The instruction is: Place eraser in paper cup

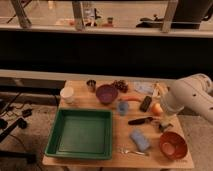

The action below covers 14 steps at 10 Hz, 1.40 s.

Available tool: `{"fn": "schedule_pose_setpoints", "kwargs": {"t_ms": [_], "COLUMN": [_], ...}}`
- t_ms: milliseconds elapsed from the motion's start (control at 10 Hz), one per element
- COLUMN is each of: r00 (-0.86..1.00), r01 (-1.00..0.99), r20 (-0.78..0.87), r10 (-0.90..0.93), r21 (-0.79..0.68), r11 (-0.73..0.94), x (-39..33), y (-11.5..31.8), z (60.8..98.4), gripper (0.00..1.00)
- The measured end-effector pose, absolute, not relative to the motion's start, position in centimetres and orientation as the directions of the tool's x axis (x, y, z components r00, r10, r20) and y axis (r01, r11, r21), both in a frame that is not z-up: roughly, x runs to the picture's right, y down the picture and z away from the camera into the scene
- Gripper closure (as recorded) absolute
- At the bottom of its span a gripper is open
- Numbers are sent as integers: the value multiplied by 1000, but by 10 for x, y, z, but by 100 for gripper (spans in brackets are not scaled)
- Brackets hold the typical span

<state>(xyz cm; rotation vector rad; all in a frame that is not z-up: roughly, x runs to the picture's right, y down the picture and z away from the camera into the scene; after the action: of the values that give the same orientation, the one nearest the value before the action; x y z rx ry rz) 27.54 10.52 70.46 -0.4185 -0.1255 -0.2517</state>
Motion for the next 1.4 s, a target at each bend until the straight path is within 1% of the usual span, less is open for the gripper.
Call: {"fn": "schedule_pose_setpoints", "kwargs": {"t_ms": [200,500,900,1200,1400], "r00": [941,895,826,791,757], "r01": [330,423,536,594,641], "r20": [203,296,393,417,441], "r10": [-271,-334,-403,-448,-483], "r21": [-363,-323,-328,-350,-357], "r11": [871,847,778,724,680], "x": [275,272,260,258,250], "y": [103,95,87,91,93], "z": [709,723,758,779,803], "gripper": [20,20,20,20,20]}}
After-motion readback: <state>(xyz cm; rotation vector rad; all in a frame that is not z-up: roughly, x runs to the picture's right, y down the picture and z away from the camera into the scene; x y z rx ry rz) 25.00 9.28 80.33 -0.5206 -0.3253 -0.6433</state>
